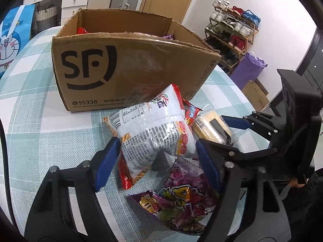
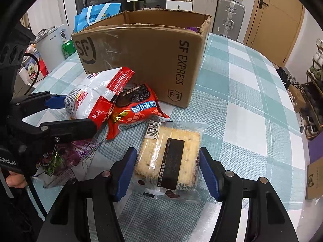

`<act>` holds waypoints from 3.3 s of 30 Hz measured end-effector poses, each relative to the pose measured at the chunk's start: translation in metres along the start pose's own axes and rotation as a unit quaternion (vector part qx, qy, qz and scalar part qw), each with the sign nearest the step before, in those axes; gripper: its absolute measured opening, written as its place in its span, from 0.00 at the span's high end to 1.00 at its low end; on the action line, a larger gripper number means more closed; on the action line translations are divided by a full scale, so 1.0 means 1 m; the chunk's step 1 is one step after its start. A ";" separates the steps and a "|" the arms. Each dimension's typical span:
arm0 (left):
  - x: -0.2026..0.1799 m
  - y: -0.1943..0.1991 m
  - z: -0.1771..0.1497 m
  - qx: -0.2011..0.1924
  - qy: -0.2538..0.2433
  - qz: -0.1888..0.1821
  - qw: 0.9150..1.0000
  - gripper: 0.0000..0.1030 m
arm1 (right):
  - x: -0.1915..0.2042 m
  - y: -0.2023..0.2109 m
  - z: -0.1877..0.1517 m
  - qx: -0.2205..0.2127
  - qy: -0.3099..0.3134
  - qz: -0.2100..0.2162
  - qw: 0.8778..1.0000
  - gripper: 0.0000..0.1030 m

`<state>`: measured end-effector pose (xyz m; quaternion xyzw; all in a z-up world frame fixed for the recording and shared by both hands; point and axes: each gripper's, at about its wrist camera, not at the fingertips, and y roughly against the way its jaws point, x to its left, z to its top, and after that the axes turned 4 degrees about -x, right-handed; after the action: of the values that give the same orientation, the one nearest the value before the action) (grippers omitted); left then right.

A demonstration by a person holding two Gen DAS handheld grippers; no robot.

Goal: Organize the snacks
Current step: 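Close right tool on cracker pack while left tool closes on white chip bag, then lift and carry cracker pack and white chip bag over the box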

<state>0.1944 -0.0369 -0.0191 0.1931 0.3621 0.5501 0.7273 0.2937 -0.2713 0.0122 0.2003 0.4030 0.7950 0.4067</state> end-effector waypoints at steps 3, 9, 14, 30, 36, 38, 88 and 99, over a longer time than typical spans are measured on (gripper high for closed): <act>-0.002 0.002 -0.002 -0.004 -0.009 0.002 1.000 0.33 | 0.001 0.001 0.000 -0.001 0.003 0.001 1.000 0.39; -0.005 0.011 -0.005 -0.014 -0.025 0.009 1.000 0.36 | 0.000 0.007 0.000 -0.010 0.002 0.007 1.000 0.39; -0.004 0.022 -0.005 -0.028 -0.034 0.012 0.999 0.36 | -0.004 0.018 0.003 -0.033 -0.010 0.027 0.999 0.40; 0.003 0.059 0.000 -0.063 -0.043 0.021 0.997 0.36 | -0.008 0.035 0.004 -0.060 -0.012 0.054 0.997 0.42; 0.003 0.077 -0.001 -0.082 -0.048 0.027 0.995 0.36 | -0.016 0.052 0.005 -0.092 -0.032 0.086 0.992 0.42; 0.003 0.084 0.002 -0.087 -0.048 0.028 0.995 0.36 | -0.016 0.057 0.006 -0.105 -0.033 0.088 0.990 0.42; 0.027 0.147 0.070 -0.180 -0.014 0.034 0.983 0.47 | -0.015 0.088 0.061 -0.245 -0.132 0.109 0.954 0.42; 0.031 0.120 0.107 -0.184 -0.021 0.093 0.978 0.47 | -0.024 0.066 0.090 -0.239 -0.163 0.113 0.951 0.42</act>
<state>0.1986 0.0432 0.1240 0.0996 0.2199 0.6683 0.7037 0.3337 -0.2702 0.1189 0.2684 0.1044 0.8655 0.4099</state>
